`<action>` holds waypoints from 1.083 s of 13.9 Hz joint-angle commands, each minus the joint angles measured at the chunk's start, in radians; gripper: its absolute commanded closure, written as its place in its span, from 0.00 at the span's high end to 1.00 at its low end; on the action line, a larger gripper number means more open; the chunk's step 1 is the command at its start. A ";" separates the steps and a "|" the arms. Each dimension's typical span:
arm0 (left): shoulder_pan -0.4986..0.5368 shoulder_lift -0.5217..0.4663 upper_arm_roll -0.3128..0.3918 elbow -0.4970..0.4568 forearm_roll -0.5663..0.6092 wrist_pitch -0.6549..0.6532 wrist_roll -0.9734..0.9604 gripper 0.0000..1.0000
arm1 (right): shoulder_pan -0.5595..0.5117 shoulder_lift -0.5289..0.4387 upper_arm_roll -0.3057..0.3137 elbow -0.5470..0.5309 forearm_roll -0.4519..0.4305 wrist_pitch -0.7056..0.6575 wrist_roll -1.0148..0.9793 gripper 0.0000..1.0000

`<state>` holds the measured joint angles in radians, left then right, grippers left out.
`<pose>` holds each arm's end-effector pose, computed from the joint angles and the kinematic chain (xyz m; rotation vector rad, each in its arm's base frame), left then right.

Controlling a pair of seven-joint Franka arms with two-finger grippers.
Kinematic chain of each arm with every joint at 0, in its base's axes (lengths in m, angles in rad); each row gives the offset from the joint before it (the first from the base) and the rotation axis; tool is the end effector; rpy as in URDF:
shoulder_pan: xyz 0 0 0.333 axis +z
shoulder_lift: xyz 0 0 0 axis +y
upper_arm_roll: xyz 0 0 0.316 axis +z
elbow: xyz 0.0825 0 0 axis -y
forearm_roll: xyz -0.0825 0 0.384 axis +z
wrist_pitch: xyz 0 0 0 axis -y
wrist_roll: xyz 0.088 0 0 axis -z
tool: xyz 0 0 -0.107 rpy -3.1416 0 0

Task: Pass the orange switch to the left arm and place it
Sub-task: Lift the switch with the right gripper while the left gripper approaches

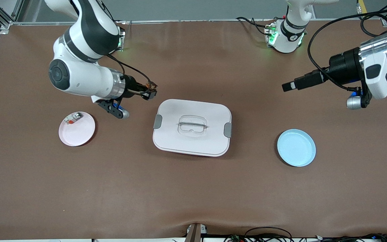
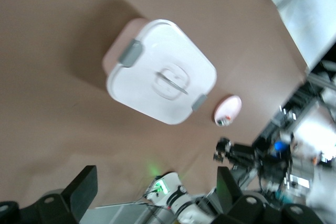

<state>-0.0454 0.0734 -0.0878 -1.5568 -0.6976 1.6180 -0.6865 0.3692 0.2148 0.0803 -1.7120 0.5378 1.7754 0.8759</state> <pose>0.5681 -0.1407 0.6181 2.3677 0.7223 -0.3753 0.5331 0.3029 0.4612 -2.6292 0.7842 0.6267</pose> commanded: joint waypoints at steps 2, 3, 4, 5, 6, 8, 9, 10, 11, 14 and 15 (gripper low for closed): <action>-0.016 0.046 -0.012 0.006 0.055 -0.004 -0.212 1.00 | 0.040 0.055 -0.013 0.084 0.051 -0.010 0.060 0.00; -0.040 0.074 -0.012 0.009 0.061 0.000 -0.293 1.00 | 0.043 0.060 -0.013 0.084 0.068 -0.001 0.061 0.00; -0.069 0.098 -0.009 0.011 0.079 0.000 -0.365 1.00 | 0.045 0.063 -0.013 0.088 0.074 0.019 0.086 0.00; -0.077 0.115 -0.012 0.011 0.107 0.000 -0.401 1.00 | 0.053 0.072 -0.013 0.092 0.076 0.035 0.106 0.00; -0.086 0.124 -0.012 0.011 0.136 0.002 -0.415 1.00 | 0.062 0.080 -0.011 0.103 0.074 0.038 0.109 0.00; -0.097 0.140 -0.012 0.011 0.139 0.026 -0.418 1.00 | 0.071 0.093 -0.011 0.118 0.074 0.041 0.132 0.00; -0.102 0.150 -0.012 0.011 0.138 0.036 -0.420 1.00 | 0.073 0.106 -0.011 0.133 0.074 0.041 0.152 0.00; -0.123 0.166 -0.012 0.014 0.138 0.037 -0.426 1.00 | 0.079 0.115 -0.011 0.150 0.074 0.041 0.175 0.00; -0.140 0.189 -0.012 0.035 0.141 0.039 -0.467 1.00 | 0.092 0.127 -0.013 0.163 0.073 0.041 0.198 0.00; -0.183 0.256 -0.012 0.093 0.127 0.040 -0.579 1.00 | 0.100 0.141 -0.013 0.178 0.073 0.044 0.204 0.00; -0.198 0.276 -0.012 0.115 0.125 0.040 -0.608 1.00 | 0.102 0.141 -0.013 0.178 0.073 0.056 0.204 0.00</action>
<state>-0.2216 0.2916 -0.1016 -1.5213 -0.5825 1.6657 -1.2334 0.4587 0.3359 0.0792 -1.5705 0.5938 1.8303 1.0570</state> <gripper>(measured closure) 0.000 0.599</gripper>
